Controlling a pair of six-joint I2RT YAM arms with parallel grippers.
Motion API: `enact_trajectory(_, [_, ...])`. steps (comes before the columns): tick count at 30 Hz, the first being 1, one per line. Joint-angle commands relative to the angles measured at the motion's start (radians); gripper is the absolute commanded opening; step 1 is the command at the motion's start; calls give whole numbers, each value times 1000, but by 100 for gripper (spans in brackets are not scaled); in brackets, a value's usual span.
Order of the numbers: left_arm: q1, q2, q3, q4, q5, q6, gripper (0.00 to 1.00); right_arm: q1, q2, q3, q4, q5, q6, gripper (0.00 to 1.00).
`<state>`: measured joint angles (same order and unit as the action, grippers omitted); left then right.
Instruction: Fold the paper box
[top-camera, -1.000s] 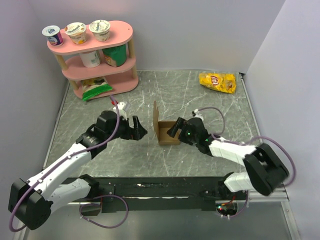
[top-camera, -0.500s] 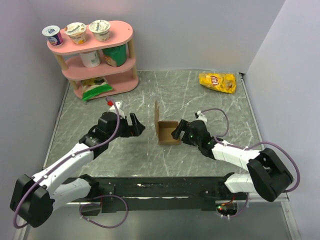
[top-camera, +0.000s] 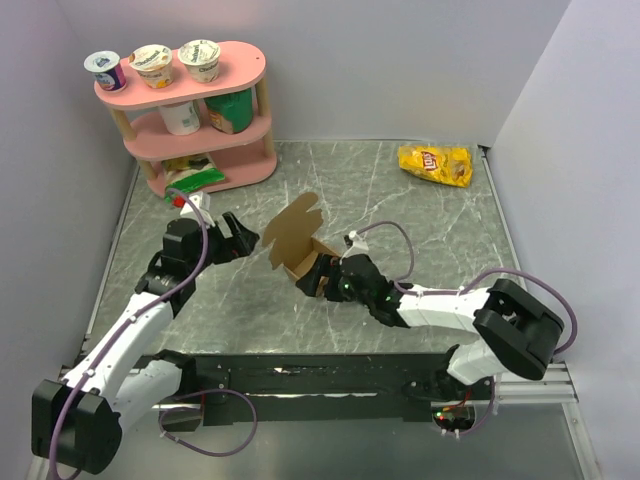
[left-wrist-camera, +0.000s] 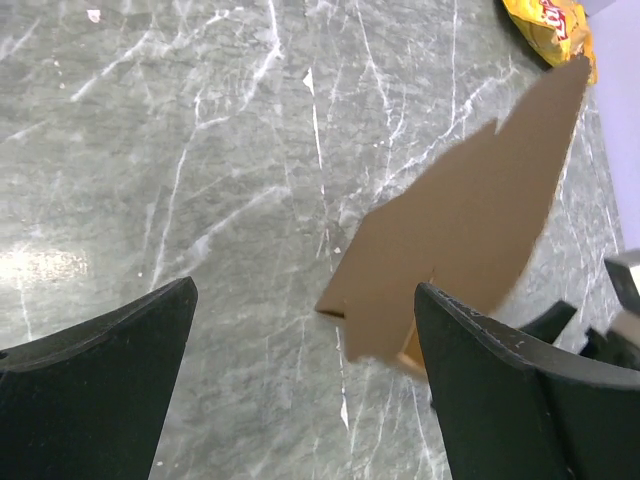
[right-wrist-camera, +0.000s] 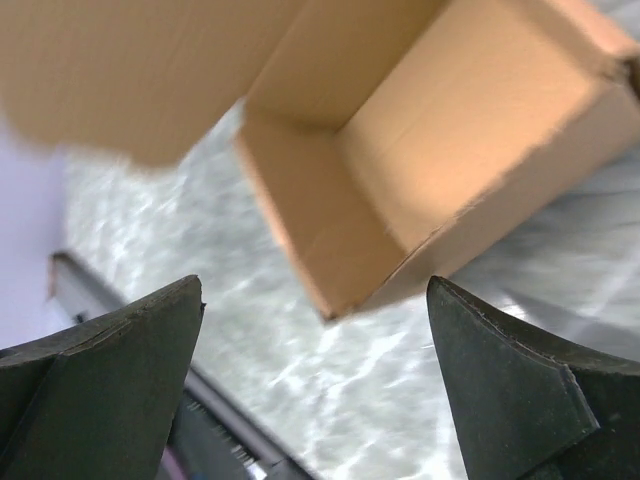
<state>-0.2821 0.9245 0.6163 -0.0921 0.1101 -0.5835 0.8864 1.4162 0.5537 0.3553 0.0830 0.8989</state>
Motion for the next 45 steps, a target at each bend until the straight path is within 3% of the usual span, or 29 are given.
enact_trajectory(1, [41, -19, 45, 9, 30, 31, 96, 36, -61, 11, 109, 29, 29, 100])
enact_trajectory(4, [81, 2, 34, 57, 62, 25, 96, 16, -190, -11, 24, 82, -72, 100])
enact_trajectory(6, [106, 26, 10, 84, 106, 13, 96, -41, -274, -21, -16, 37, -204, 100])
enact_trajectory(8, [110, 33, -33, 172, 137, 1, 96, -208, -310, -28, -27, -173, -312, 100])
enact_trajectory(11, [109, 16, -102, 279, 206, -19, 96, -361, -329, -12, -53, -337, -491, 100])
enact_trajectory(14, [107, -15, -157, 333, 258, -35, 99, -429, -255, 73, -93, -521, -725, 100])
enact_trajectory(17, [92, -79, -225, 364, 270, -55, 99, -487, -133, 155, -41, -700, -819, 100])
enact_trajectory(21, [41, -163, -308, 413, 258, -49, 96, -584, 48, 250, 95, -926, -828, 100])
enact_trajectory(28, [-5, -213, -362, 420, 273, 24, 91, -603, 279, 452, 96, -1098, -890, 100])
enact_trajectory(33, [-35, -140, -382, 486, 264, 43, 90, -600, 380, 488, 253, -1128, -864, 100])
enact_trajectory(40, [-193, 20, -287, 546, 142, 96, 86, -573, 457, 546, 277, -1169, -851, 99])
enact_trajectory(45, [-241, 73, -260, 568, 44, 108, 78, -544, 477, 574, 237, -1168, -877, 95])
